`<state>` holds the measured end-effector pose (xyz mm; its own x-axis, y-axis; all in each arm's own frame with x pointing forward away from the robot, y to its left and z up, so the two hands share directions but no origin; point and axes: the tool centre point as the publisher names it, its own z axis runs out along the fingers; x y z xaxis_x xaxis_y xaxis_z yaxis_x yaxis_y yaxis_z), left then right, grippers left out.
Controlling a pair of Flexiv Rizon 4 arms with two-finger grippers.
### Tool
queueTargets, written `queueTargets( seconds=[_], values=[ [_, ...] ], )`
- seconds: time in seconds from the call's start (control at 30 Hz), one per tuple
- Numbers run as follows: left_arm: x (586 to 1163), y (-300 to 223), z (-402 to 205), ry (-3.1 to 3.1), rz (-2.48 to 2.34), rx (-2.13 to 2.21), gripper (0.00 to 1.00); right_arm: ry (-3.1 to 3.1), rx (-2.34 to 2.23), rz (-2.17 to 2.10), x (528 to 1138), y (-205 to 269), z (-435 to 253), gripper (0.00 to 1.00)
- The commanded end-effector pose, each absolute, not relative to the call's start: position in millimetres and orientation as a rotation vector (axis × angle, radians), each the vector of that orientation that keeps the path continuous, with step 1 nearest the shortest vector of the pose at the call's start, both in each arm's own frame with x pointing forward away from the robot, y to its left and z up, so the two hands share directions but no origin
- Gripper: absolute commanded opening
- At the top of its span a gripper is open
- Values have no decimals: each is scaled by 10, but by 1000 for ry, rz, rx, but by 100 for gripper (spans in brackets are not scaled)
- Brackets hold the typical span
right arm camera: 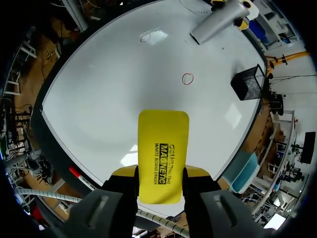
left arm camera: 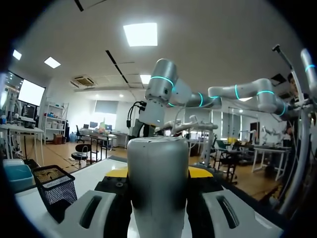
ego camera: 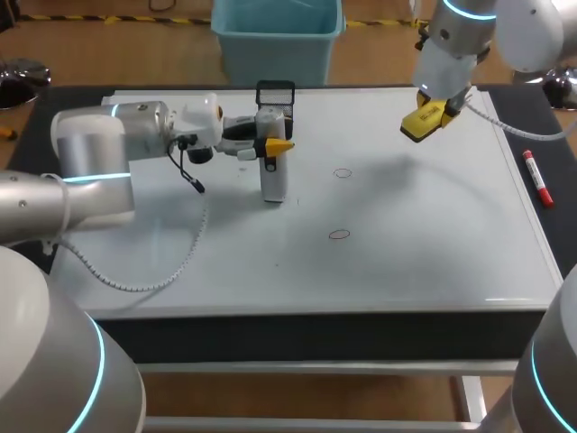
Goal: Pick up the inspection probe, press it on each red-marked spot on the whiteboard one by one, put down the probe, pick up the eraser, and wipe off all the red marks.
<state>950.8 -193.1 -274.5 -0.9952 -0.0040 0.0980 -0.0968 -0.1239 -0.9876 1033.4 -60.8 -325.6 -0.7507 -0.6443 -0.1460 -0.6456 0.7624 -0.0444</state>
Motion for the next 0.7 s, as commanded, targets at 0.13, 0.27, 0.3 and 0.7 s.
queueTargets(
  seconds=[0.13,0.27,0.3,0.7],
  values=[
    [9512,-1933,-2762,-2030,2312,113,0,2809,-1038,10,10344,-612,-3241,0],
    [9513,-1937,-2767,-2027,2313,116,0,2809,-1038,10,10344,-612,-3241,0],
    [9513,-1938,-2768,-2027,2313,115,0,2809,-1038,10,10344,-612,-3241,0],
    [9513,-1926,-2711,-2033,2325,113,0,2809,-1038,10,10344,-612,-3241,0]
  ],
)
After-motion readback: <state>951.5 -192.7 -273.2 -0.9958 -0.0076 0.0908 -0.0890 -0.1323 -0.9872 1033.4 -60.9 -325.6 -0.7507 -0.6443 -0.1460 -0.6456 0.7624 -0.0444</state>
